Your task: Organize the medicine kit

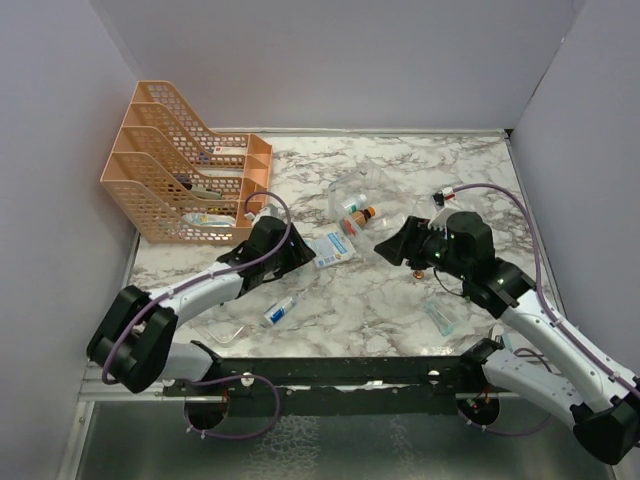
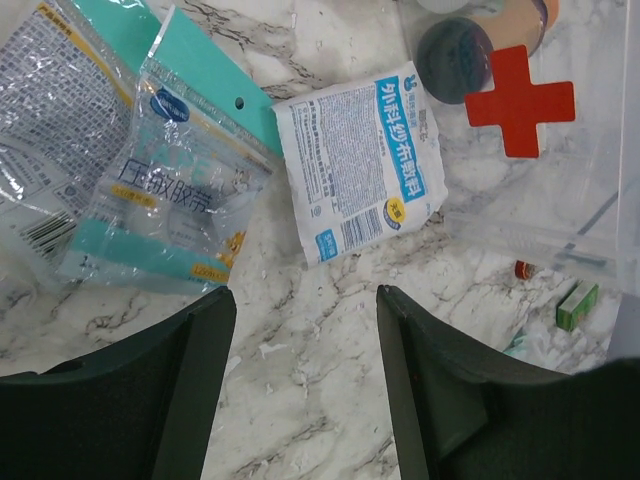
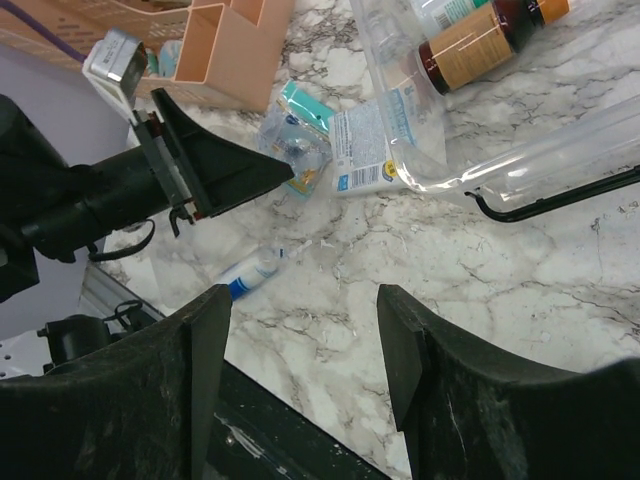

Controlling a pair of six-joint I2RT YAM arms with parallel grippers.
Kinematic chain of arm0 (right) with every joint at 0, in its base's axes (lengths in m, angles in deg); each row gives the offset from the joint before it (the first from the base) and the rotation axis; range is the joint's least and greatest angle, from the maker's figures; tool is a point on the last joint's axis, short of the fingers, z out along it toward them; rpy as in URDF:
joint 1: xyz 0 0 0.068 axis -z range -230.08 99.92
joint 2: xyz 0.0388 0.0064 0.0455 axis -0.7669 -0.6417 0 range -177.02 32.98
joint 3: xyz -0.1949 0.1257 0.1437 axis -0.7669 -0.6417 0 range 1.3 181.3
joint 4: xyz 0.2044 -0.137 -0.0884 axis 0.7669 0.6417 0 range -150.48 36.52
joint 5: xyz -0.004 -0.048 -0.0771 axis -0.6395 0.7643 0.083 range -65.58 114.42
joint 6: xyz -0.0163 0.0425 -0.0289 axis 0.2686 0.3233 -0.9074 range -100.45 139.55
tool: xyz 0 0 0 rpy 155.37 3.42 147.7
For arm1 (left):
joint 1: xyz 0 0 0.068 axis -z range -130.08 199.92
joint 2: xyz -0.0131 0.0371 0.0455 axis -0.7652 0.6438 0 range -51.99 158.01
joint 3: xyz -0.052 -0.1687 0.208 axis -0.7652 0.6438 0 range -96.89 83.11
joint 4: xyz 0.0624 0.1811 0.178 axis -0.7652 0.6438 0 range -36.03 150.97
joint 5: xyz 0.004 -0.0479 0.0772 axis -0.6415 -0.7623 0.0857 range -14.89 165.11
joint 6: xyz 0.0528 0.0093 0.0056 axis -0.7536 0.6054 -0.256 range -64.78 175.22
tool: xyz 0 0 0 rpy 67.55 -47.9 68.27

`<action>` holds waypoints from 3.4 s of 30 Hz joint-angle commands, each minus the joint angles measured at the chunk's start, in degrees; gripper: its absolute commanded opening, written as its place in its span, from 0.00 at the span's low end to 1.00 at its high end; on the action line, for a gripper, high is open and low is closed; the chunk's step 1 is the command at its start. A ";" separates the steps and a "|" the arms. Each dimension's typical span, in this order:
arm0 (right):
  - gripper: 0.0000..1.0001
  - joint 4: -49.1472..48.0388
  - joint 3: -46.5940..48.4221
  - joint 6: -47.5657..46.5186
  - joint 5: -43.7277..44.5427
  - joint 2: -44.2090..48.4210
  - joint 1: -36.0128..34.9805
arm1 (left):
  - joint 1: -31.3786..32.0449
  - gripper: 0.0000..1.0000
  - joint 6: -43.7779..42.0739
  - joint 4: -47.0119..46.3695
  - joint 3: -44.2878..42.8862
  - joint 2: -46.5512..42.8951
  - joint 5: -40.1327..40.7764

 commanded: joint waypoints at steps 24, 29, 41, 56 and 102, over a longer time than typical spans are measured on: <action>0.59 1.13 -1.00 2.22 3.14 3.51 0.07 | 0.94 0.41 0.48 -6.23 -11.13 21.50 -2.29; 0.59 1.75 -0.49 1.69 3.69 3.03 0.06 | 0.94 0.28 -1.39 -6.66 -11.98 21.42 -1.52; 0.68 -2.43 0.39 -13.70 -3.13 3.71 0.07 | 0.94 0.00 -4.66 1.30 -8.32 7.59 -0.16; 0.65 -34.83 -4.35 -39.56 -17.78 -0.73 -1.28 | -0.20 0.00 7.55 15.09 -10.22 -15.81 -12.27; 0.04 -61.99 -14.43 -70.08 1.10 -18.90 -23.40 | -1.60 0.24 36.09 8.47 -3.57 -24.44 -17.57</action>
